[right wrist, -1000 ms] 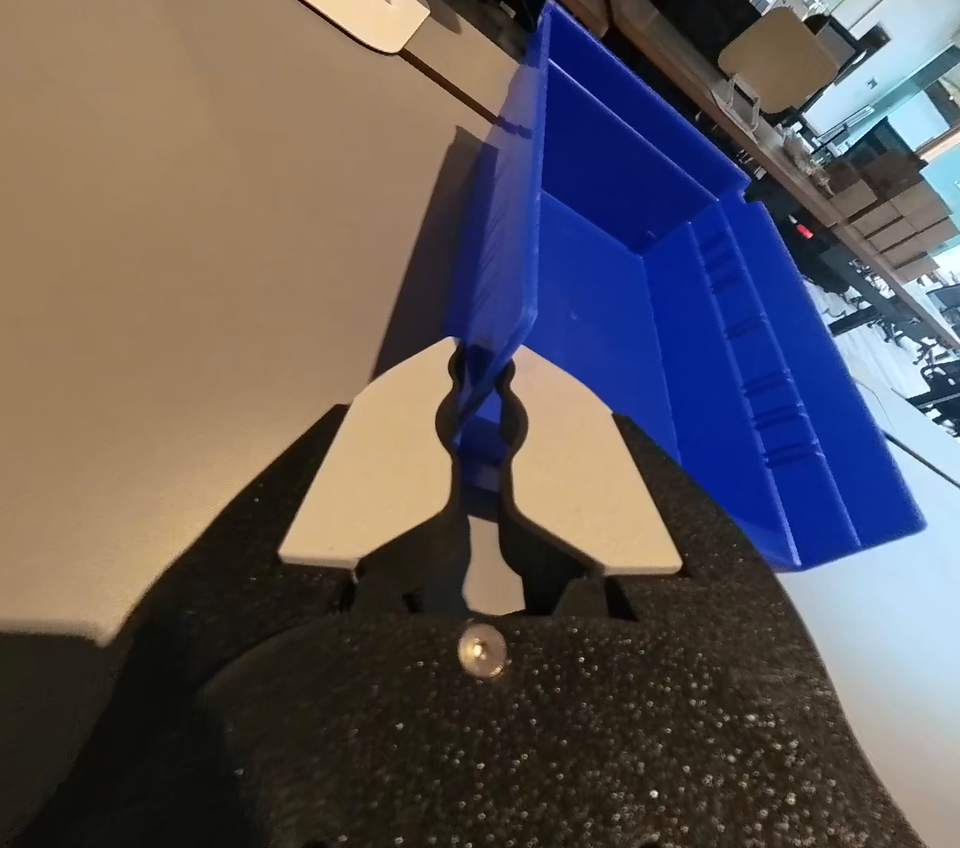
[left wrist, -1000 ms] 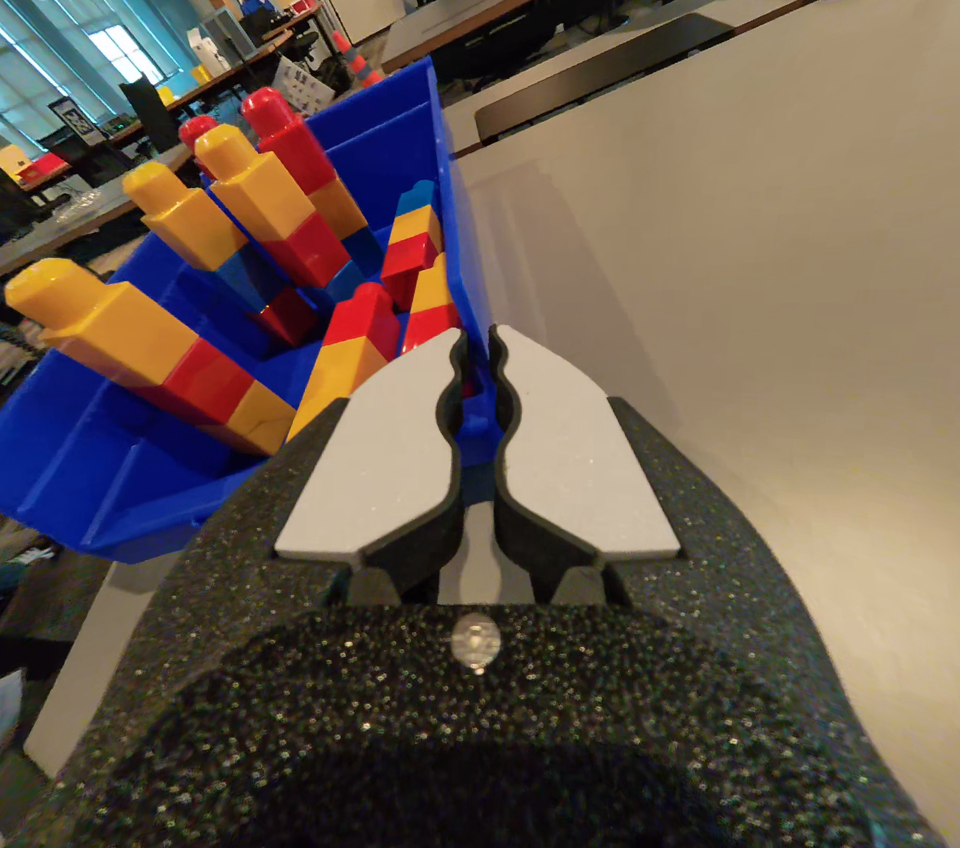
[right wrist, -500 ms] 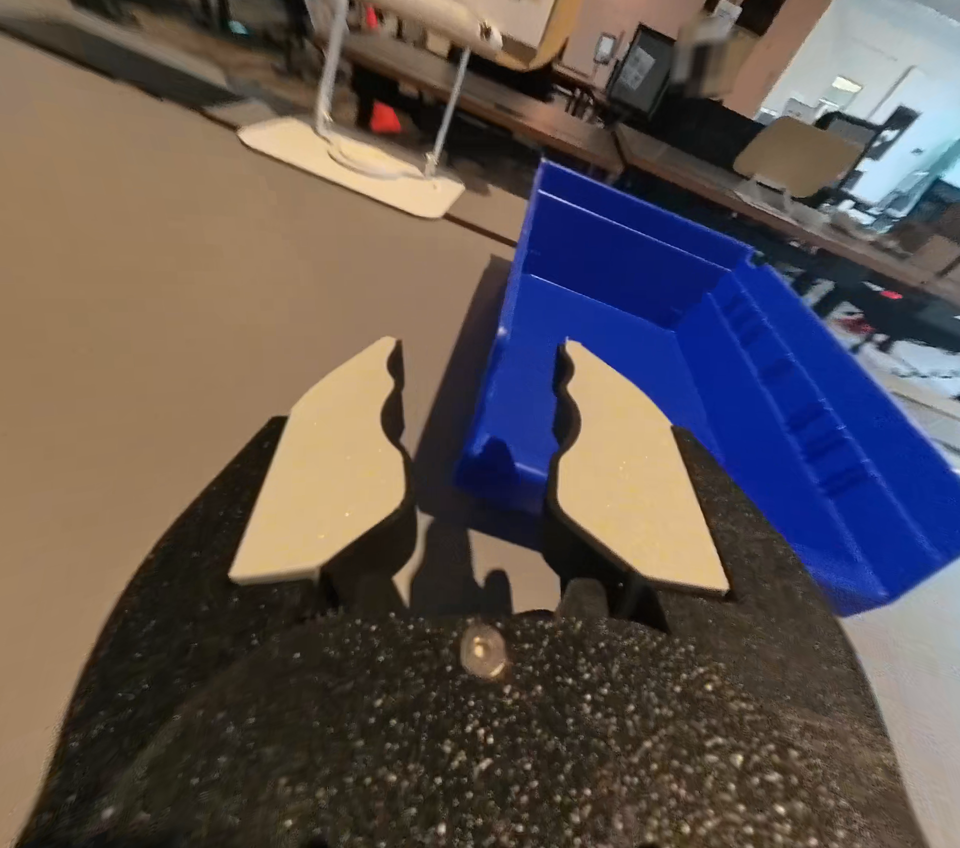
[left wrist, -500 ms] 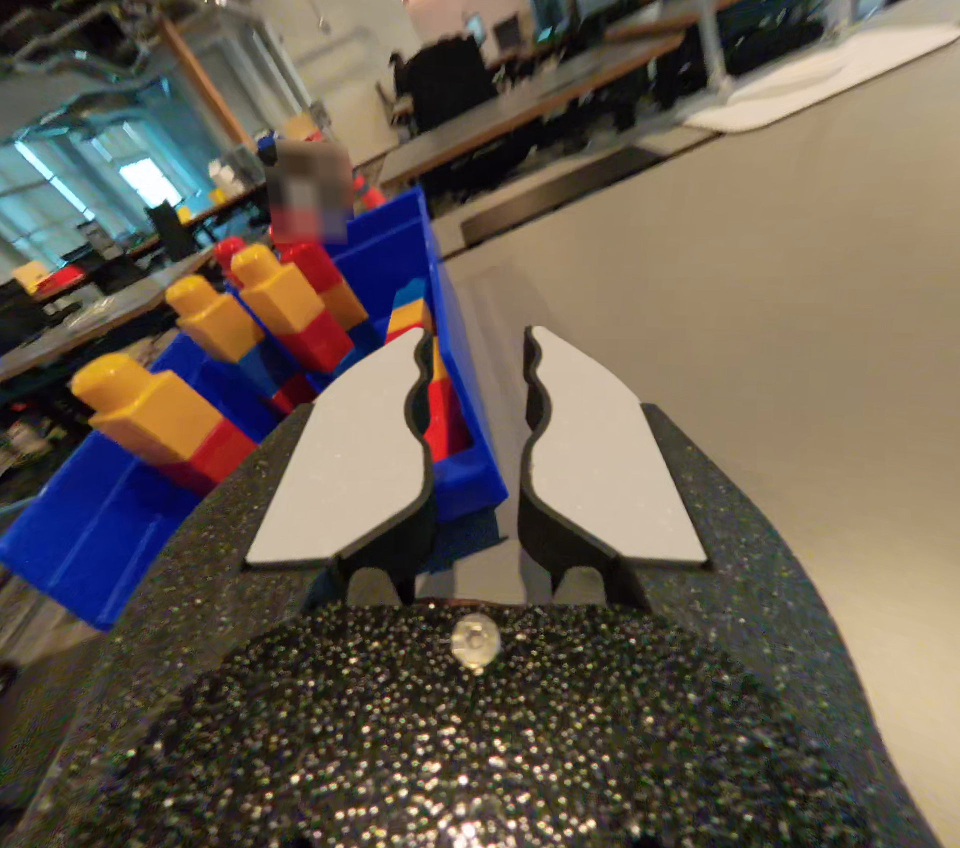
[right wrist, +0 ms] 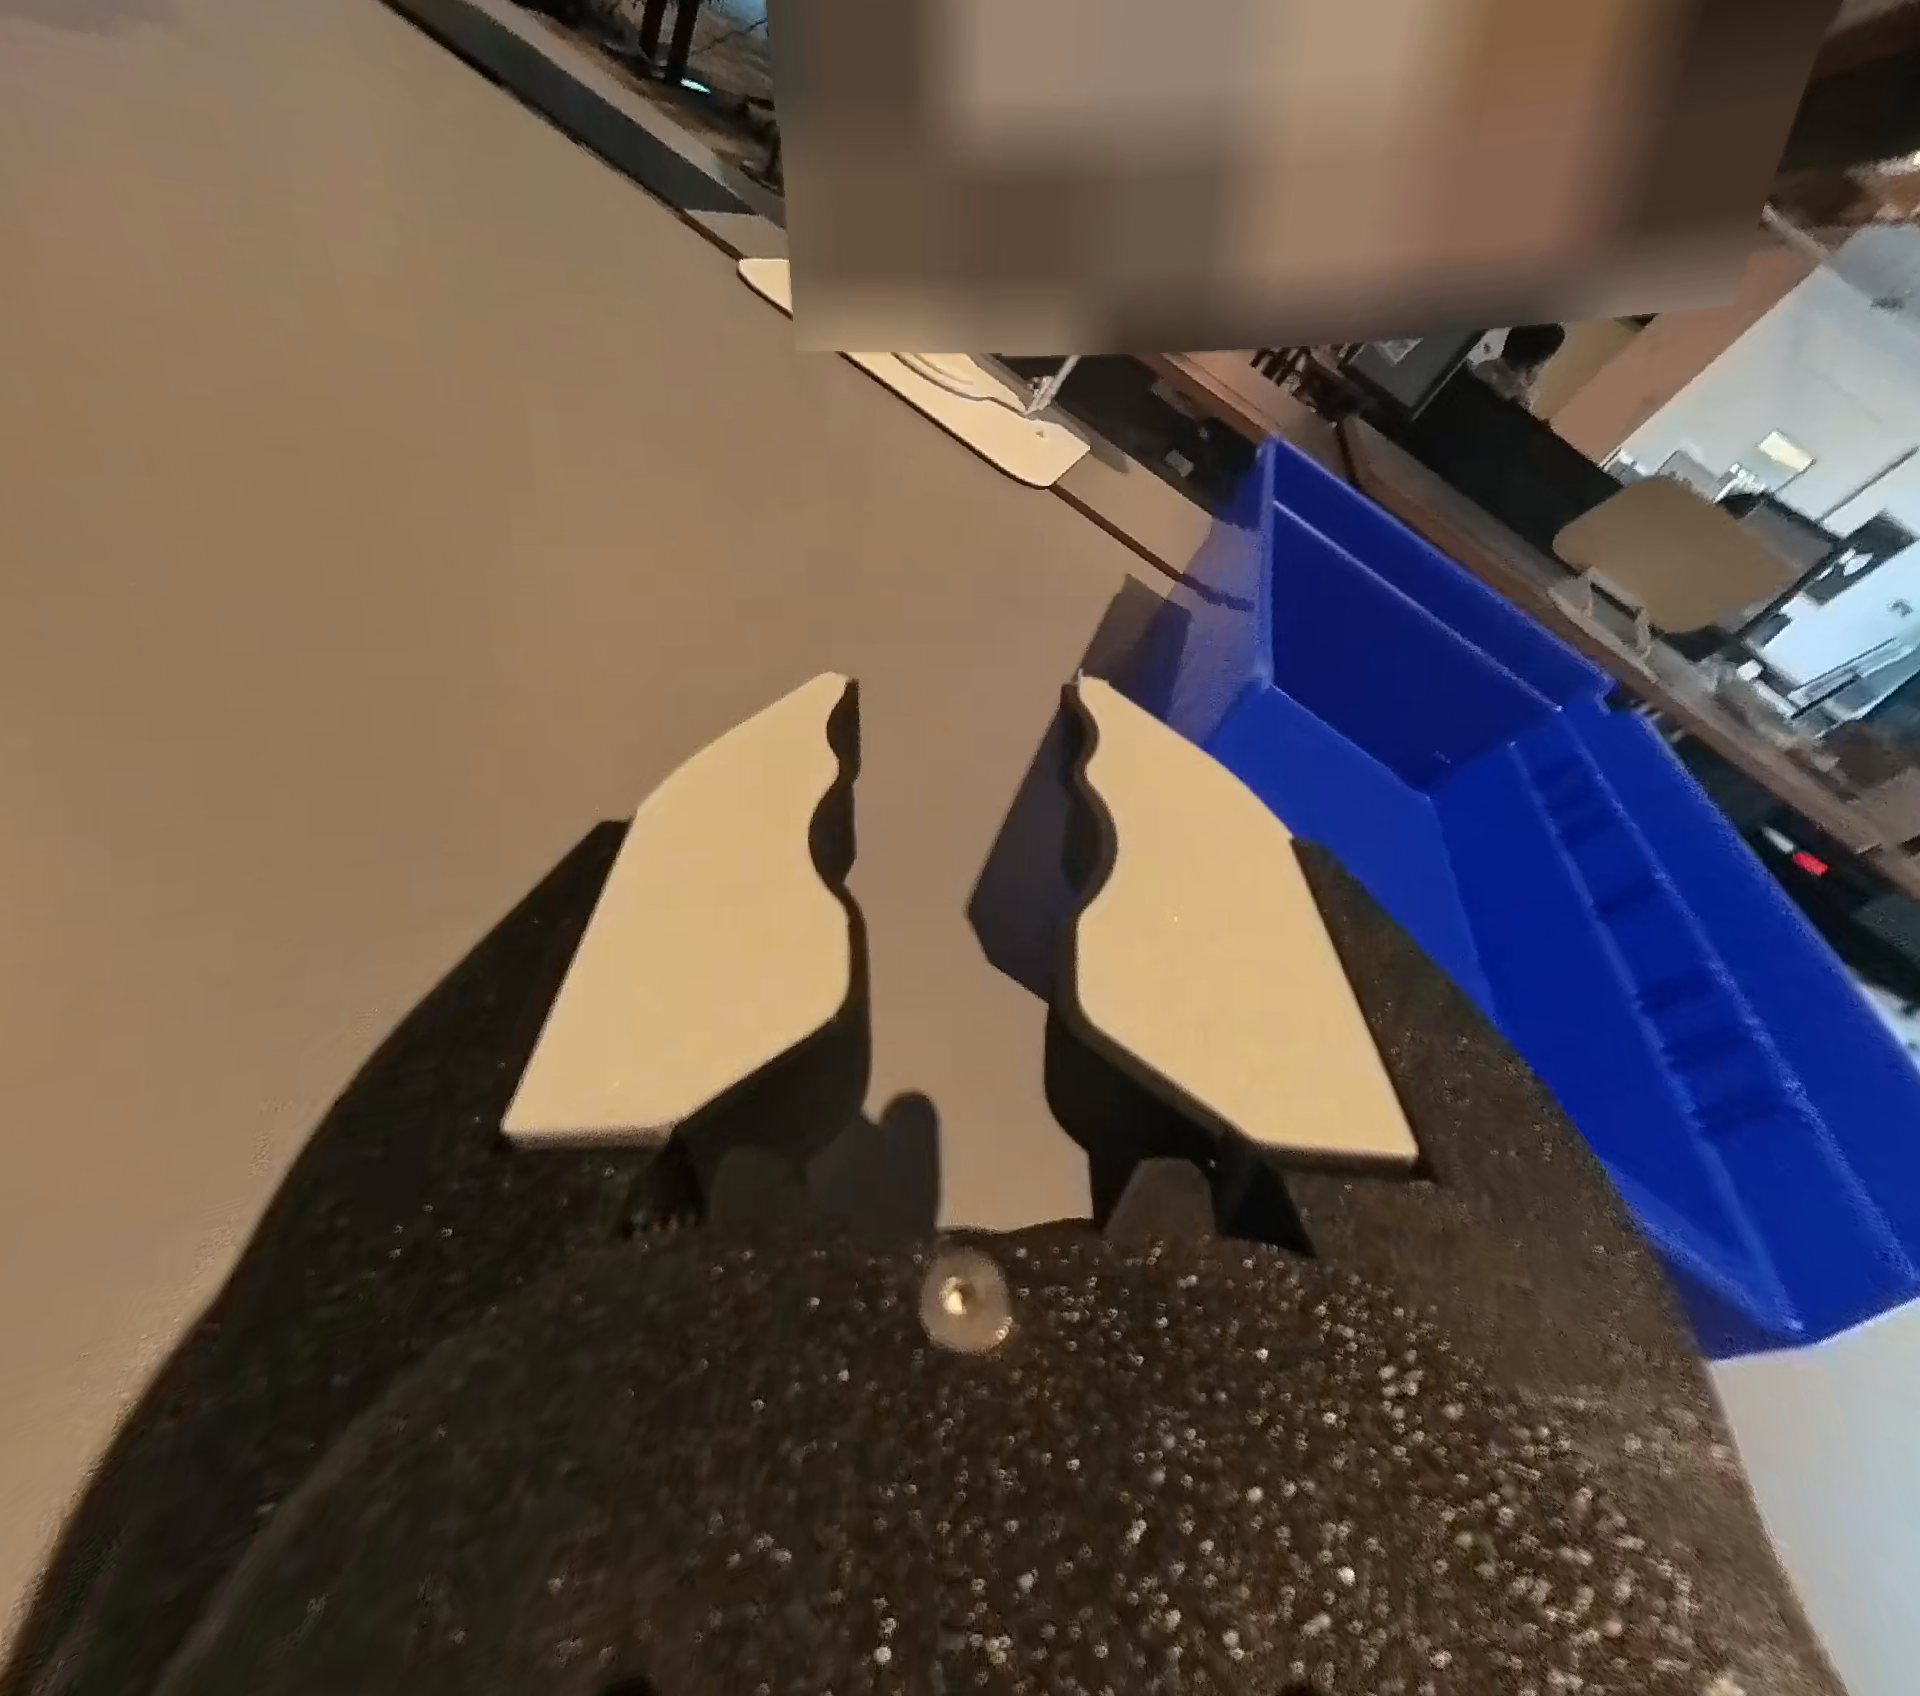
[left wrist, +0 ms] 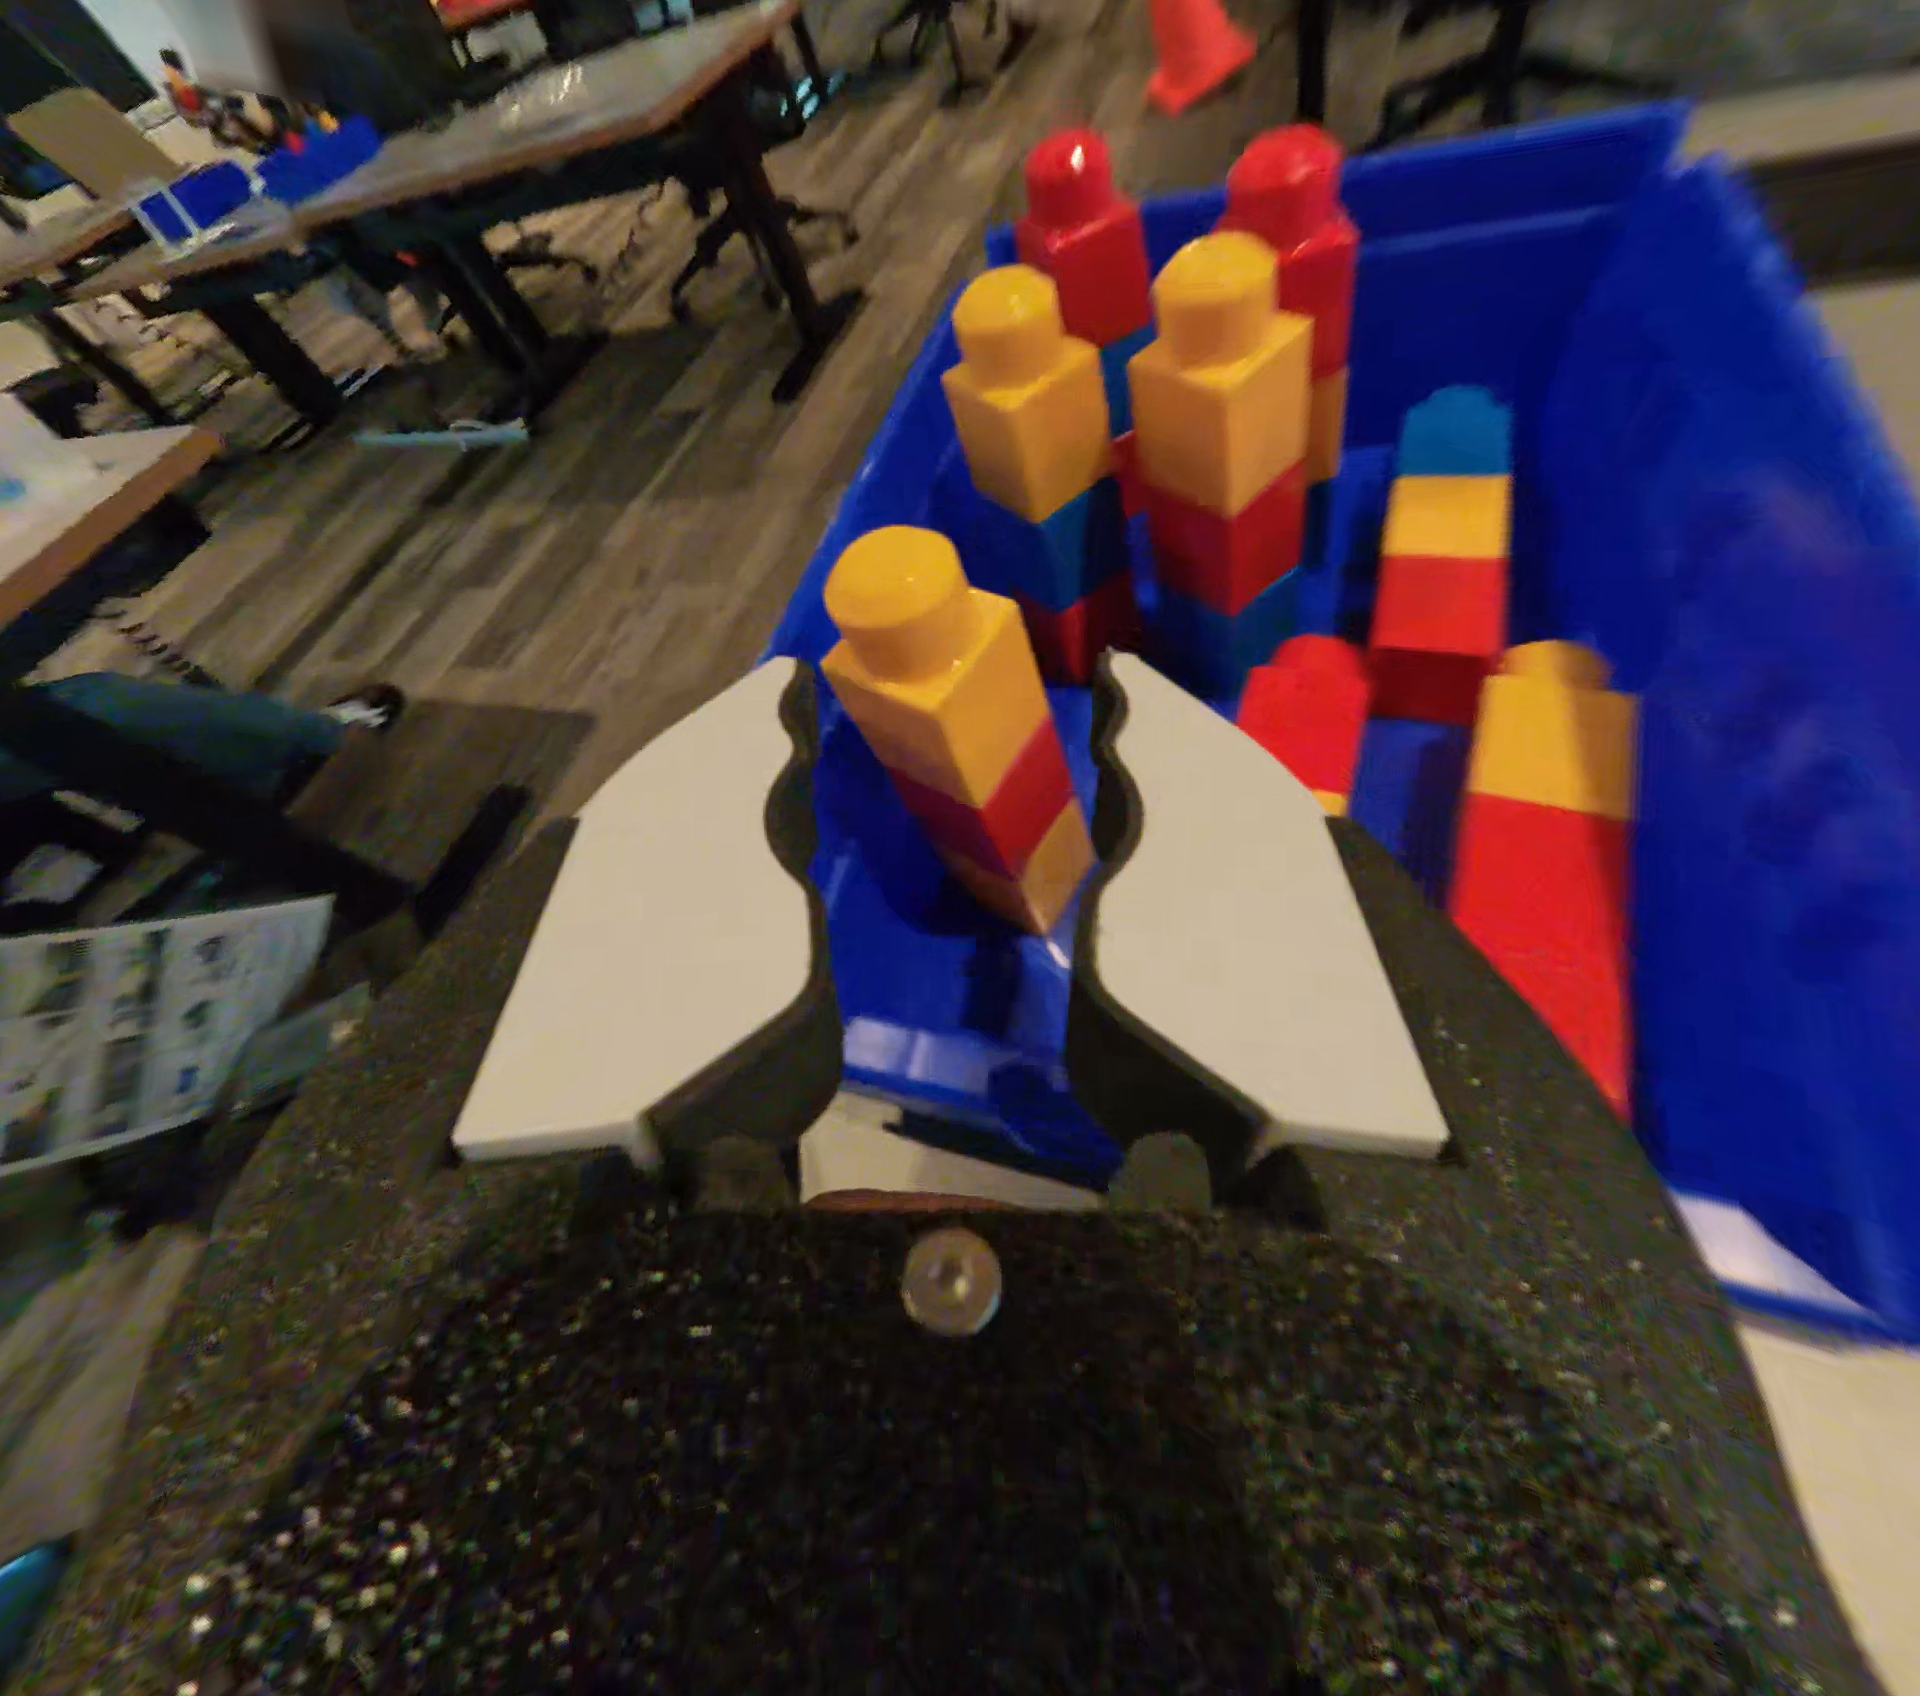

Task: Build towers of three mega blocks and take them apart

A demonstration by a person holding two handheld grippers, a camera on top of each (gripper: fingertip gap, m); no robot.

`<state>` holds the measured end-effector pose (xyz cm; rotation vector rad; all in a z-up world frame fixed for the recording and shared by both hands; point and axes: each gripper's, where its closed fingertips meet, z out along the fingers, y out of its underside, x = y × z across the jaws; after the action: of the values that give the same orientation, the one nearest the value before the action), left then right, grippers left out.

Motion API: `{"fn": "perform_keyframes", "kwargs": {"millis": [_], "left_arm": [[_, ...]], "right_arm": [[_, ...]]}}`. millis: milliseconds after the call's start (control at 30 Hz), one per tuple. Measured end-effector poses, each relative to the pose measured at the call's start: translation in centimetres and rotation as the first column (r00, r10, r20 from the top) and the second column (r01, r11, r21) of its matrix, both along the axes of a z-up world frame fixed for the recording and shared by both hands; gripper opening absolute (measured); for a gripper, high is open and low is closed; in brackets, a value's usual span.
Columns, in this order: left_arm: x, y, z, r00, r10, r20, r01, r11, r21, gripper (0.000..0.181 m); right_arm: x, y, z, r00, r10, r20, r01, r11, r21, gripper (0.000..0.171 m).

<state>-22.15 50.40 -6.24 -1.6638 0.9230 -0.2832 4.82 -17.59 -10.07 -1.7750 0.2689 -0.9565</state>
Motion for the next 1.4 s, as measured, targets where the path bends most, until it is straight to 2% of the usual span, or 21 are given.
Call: {"fn": "perform_keyframes", "kwargs": {"millis": [167,333,433,500,567,633,733,767,833,900,967,1067,1133,1200,1367,1400], "left_arm": [[1.2,3.8,-2.7,0.981,0.07,-0.18,-0.08,0.996,-0.049,0.054],[1.9,3.2,-2.1,0.97,0.052,-0.238,-0.045,0.998,0.036,0.049],[2.2,0.4,2.8,0.991,0.01,-0.135,0.02,0.976,0.217,0.048],[2.7,-3.6,7.7,0.996,-0.08,-0.039,0.088,0.937,0.338,0.048],[4.1,-9.2,12.2,0.966,-0.253,0.056,0.211,0.893,0.397,0.047],[6.8,-15.9,14.9,0.873,-0.478,0.097,0.411,0.828,0.381,0.047],[12.1,-27.0,14.7,0.613,-0.783,0.106,0.742,0.616,0.263,0.047],[13.9,-30.1,13.7,0.538,-0.834,0.118,0.799,0.55,0.242,0.047],[17.8,-35.9,9.5,0.41,-0.904,0.12,0.892,0.425,0.156,0.043],[21.0,-40.7,4.4,0.32,-0.941,0.109,0.942,0.328,0.068,0.039],[22.9,-44.5,1.1,0.248,-0.958,0.143,0.967,0.253,0.021,0.039],[23.4,-47.5,-1.0,0.202,-0.958,0.206,0.979,0.197,-0.044,0.039],[23.3,-47.9,-1.9,0.198,-0.962,0.189,0.98,0.196,-0.029,0.038],[22.8,-48.5,-1.8,0.144,-0.96,0.24,0.989,0.143,-0.025,0.038],[21.5,-51.6,-1.9,-0.013,-0.964,0.267,1.0,-0.013,0.001,0.037],[21.0,-52.4,-2.1,-0.059,-0.963,0.263,0.998,-0.059,0.006,0.036]], "right_arm": [[-0.7,1.1,-0.9,0.998,0.032,0.048,-0.028,0.995,-0.097,0.035],[-1.2,1.8,-1.4,0.995,0.057,0.082,-0.044,0.987,-0.157,0.033],[-1.5,2.0,-1.2,0.994,0.074,0.084,-0.061,0.987,-0.147,0.031],[-1.8,2.3,-1.2,0.994,0.092,0.066,-0.083,0.988,-0.132,0.031],[-2.3,3.2,-1.1,0.99,0.134,0.03,-0.131,0.986,-0.106,0.031],[-3.3,5.0,-0.9,0.974,0.223,-0.024,-0.225,0.971,-0.085,0.031],[-5.4,8.9,0.2,0.918,0.38,-0.116,-0.389,0.919,-0.063,0.033],[-5.9,10.3,0.8,0.894,0.425,-0.144,-0.435,0.899,-0.05,0.033],[-6.9,13.3,1.5,0.83,0.506,-0.235,-0.525,0.851,-0.02,0.035],[-7.2,16.0,1.2,0.754,0.544,-0.369,-0.589,0.808,-0.012,0.043],[-6.2,18.1,0.7,0.733,0.528,-0.429,-0.597,0.802,-0.033,0.048],[-3.5,19.7,-0.2,0.769,0.496,-0.403,-0.554,0.832,-0.033,0.061],[-3.7,20.1,-1.3,0.7,0.554,-0.451,-0.584,0.807,0.085,0.063],[-5.0,19.8,-2.7,0.61,0.591,-0.527,-0.638,0.762,0.117,0.066],[-7.5,19.6,-3.0,0.586,0.666,-0.461,-0.729,0.682,0.059,0.066],[-8.0,19.7,-3.3,0.581,0.669,-0.463,-0.742,0.67,0.036,0.058]]}}
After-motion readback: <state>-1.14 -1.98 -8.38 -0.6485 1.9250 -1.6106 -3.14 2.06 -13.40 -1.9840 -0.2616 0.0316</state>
